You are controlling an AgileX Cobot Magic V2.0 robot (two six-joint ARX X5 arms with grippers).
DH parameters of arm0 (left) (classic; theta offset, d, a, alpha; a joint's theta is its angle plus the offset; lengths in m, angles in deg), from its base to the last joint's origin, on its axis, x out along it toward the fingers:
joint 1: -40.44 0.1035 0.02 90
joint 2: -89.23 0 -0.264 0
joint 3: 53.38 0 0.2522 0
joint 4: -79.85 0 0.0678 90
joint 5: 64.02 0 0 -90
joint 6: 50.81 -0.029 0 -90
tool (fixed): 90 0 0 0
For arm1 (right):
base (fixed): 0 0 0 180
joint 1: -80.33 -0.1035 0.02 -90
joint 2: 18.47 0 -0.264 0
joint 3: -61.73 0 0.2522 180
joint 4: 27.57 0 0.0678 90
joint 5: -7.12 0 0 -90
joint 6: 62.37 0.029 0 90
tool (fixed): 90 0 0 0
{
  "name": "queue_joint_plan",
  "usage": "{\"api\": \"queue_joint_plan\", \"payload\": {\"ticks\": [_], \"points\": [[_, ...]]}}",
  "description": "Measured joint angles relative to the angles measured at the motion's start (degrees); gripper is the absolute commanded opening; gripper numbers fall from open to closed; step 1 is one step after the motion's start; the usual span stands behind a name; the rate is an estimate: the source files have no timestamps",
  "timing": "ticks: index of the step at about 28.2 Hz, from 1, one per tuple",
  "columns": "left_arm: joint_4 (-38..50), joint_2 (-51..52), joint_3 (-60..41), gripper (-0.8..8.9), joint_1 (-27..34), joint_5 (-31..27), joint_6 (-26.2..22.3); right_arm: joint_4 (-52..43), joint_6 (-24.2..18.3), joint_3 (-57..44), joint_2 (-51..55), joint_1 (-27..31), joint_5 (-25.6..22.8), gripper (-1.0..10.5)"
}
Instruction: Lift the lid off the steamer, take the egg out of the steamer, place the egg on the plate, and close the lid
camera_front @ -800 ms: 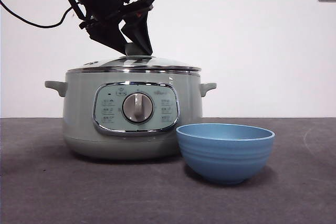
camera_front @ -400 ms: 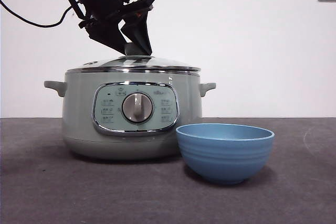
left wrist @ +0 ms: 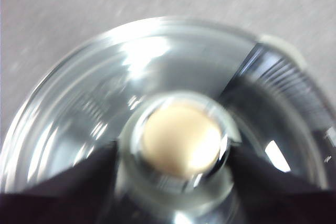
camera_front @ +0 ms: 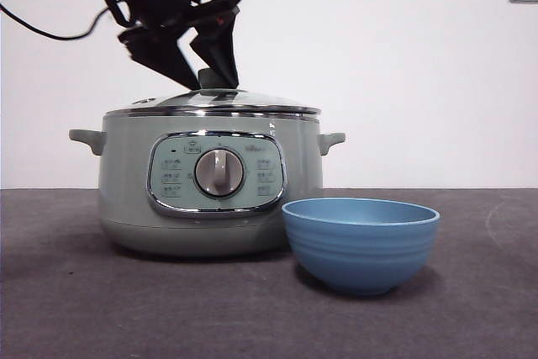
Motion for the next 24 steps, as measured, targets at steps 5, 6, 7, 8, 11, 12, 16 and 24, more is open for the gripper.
{"api": "queue_joint_plan", "payload": {"ticks": [5,6,7,8,11,12,16,24], "points": [[-0.72,1.05,-0.46,5.66,0.11,-1.22,-0.04,0.85,0.0,0.0,-0.02,0.0,0.0,4.7],[-1.18,1.29,-0.7,5.66,0.11,-1.36,-0.24,0.85,0.0,0.0,-0.02,0.0,0.0,4.7],[-1.57,1.49,-0.92,5.66,0.11,-1.36,-0.26,0.85,0.0,0.0,-0.02,0.0,0.0,4.7],[-1.84,1.79,-1.05,5.66,0.11,-1.44,-0.39,0.85,0.0,0.0,-0.02,0.0,0.0,4.7],[-2.99,3.32,-1.51,5.66,0.11,-1.92,-0.46,0.85,-0.17,0.0,-0.02,0.0,0.0,4.7],[-3.02,4.15,-1.62,5.66,0.11,-2.01,-0.46,0.85,-0.22,0.0,0.0,0.0,0.0,4.7],[-2.99,9.07,-1.7,5.66,0.11,-2.19,-0.46,0.87,-0.66,0.0,-0.02,0.0,0.0,4.7],[-10.78,22.1,-1.7,5.62,0.09,-1.33,-0.2,1.88,-1.03,0.0,-0.02,0.0,0.24,4.7]]}}
